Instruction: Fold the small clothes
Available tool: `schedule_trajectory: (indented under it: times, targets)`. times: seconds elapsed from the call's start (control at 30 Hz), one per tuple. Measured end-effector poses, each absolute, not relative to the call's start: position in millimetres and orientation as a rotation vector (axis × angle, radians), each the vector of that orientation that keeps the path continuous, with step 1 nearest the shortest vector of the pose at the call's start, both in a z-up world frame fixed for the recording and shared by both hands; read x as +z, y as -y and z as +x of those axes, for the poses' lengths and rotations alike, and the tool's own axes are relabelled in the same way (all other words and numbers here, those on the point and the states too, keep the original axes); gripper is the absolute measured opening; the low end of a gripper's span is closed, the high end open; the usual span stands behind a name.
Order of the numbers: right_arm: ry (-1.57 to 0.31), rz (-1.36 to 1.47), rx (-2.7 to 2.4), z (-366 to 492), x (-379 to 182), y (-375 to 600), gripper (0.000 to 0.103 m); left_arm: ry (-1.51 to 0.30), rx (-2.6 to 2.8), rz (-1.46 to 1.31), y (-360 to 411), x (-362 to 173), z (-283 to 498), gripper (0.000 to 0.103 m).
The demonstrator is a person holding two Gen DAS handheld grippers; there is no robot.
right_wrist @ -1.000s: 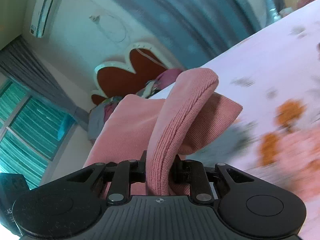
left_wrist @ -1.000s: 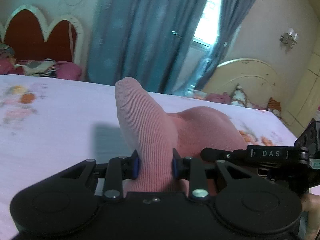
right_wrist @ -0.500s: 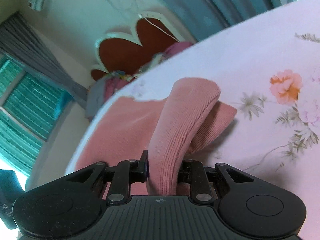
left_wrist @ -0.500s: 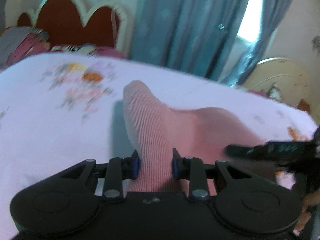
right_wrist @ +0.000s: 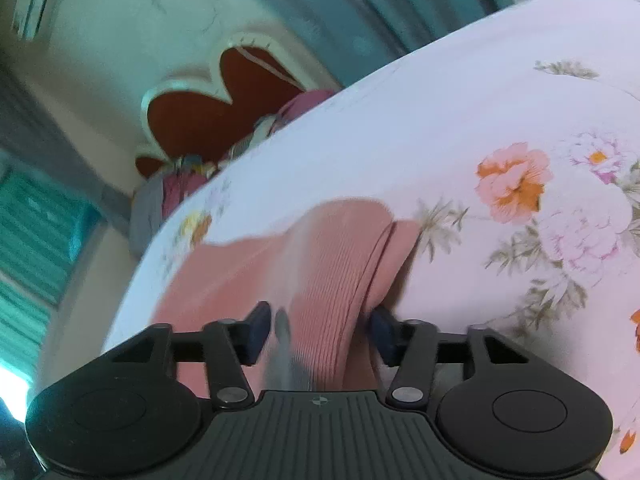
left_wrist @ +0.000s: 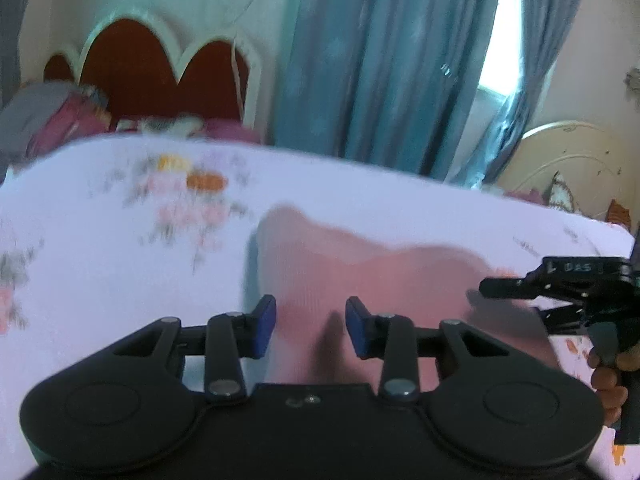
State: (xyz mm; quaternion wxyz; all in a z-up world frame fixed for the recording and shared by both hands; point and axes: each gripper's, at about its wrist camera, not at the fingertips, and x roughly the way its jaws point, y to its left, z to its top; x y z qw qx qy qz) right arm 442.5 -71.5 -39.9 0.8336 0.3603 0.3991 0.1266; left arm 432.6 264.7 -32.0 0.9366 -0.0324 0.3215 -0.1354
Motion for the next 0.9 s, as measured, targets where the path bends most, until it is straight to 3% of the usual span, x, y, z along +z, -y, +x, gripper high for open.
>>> schedule_trajectory:
  times: [0.2, 0.3, 0.37, 0.47, 0.6, 0.67, 0.9]
  targets:
    - [-0.861, 0.779, 0.241, 469, -40, 72, 0.054, -0.665, -0.332, -0.039, -243, -33, 470, 0.036]
    - [-0.843, 0.692, 0.226, 476, -33, 62, 0.028, -0.686, -0.334, -0.027, -235, -43, 492, 0.036]
    - [-0.816, 0.616, 0.226, 474, -29, 56, 0.025, -0.699, -0.326, -0.024, -233, -50, 500, 0.036]
    - [-0.799, 0.468, 0.179, 473, -37, 47, 0.023, -0.738, -0.303, -0.034, -233, -68, 514, 0.034]
    - [-0.811, 0.532, 0.155, 475, -51, 53, 0.025, -0.734, -0.262, -0.024, -229, -73, 517, 0.036]
    - [-0.799, 0.507, 0.129, 468, -42, 53, 0.032, -0.724, -0.256, -0.002, -227, -64, 510, 0.034]
    - [-0.706, 0.377, 0.167, 414, 7, 40, 0.032, -0.69, -0.283, -0.01, -247, -37, 448, 0.036]
